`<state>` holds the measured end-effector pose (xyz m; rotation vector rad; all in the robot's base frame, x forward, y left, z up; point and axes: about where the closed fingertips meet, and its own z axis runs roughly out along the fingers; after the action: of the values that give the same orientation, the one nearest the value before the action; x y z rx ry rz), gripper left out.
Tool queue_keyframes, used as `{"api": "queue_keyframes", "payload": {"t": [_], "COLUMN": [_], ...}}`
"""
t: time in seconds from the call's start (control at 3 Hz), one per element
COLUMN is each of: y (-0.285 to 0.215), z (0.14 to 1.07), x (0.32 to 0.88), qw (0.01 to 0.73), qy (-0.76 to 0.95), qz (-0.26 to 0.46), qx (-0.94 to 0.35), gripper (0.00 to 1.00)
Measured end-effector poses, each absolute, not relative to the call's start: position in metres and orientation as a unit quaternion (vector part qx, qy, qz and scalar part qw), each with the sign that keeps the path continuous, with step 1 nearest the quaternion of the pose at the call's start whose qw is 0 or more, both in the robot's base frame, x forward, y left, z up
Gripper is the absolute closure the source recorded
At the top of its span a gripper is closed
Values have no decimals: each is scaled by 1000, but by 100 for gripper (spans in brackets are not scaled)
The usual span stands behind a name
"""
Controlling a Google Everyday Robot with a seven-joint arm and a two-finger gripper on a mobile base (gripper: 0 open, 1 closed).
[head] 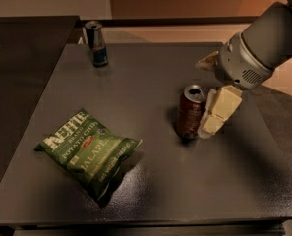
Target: Pick coke can
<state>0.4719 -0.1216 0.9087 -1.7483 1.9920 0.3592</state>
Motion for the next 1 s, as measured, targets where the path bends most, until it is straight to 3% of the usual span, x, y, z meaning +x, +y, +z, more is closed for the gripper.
{"api": "queue_keyframes", "payload": {"t": [1.0], "y": [-120], "z": [902], "x": [468], "qw": [234], "qy": [717], "qz": [145], "qx": [-640], "gripper": [64]}}
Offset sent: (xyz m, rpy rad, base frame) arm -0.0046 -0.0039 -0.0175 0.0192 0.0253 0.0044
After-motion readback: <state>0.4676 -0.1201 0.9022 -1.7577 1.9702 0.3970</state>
